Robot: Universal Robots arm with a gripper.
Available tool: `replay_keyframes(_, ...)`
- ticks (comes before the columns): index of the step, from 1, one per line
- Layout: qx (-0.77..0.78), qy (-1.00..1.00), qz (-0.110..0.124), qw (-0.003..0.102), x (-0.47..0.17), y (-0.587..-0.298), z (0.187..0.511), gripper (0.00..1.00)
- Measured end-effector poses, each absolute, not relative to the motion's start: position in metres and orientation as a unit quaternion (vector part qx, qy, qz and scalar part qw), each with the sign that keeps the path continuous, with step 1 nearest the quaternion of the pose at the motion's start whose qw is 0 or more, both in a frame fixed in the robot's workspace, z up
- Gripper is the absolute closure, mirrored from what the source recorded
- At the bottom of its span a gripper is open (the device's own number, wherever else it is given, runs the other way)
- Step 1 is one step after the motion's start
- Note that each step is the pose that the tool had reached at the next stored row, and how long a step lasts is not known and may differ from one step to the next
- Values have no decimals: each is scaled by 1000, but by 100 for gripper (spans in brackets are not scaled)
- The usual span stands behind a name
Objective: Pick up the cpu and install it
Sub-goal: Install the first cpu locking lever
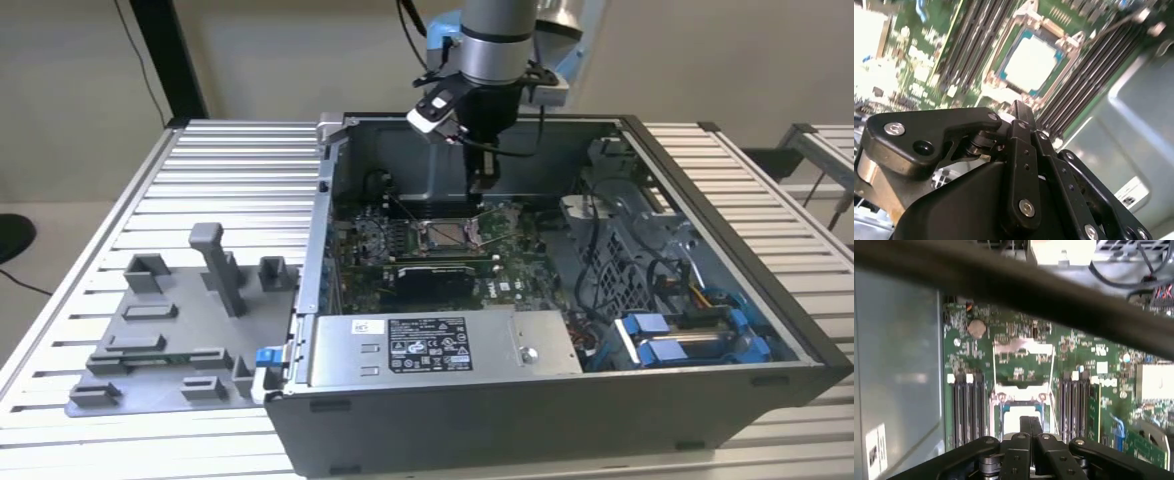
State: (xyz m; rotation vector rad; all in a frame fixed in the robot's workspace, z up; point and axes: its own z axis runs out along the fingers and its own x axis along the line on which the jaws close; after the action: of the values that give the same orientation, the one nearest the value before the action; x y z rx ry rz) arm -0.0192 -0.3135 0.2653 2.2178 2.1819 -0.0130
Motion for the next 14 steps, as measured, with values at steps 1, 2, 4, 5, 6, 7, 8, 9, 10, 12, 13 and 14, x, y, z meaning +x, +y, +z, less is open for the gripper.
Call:
replay_keyframes(1, 713, 701, -5, 15, -15, -313, 265, 100)
replay_keyframes(2, 713, 701, -5, 14, -10, -313, 265, 100)
replay_keyframes(4, 713, 701, -6, 13, -1, -314, 265, 100)
replay_keyframes(5, 713, 701, -7, 12, 3, -313, 265, 100)
replay_keyframes(6, 713, 701, -7, 12, 8, -313, 265, 100)
replay_keyframes(7, 713, 701, -8, 12, 13, -313, 265, 100)
replay_keyframes(8, 713, 701, -8, 11, 17, -313, 265, 100)
replay_keyframes(9, 713, 701, -9, 10, 22, -313, 265, 100)
replay_keyframes(10, 713, 701, -9, 10, 26, -313, 265, 100)
replay_keyframes(12, 713, 701, -10, 9, 36, -313, 265, 100)
replay_keyframes(13, 713, 701, -11, 9, 40, -313, 264, 100)
replay_keyframes(14, 713, 701, -11, 8, 44, -313, 264, 100)
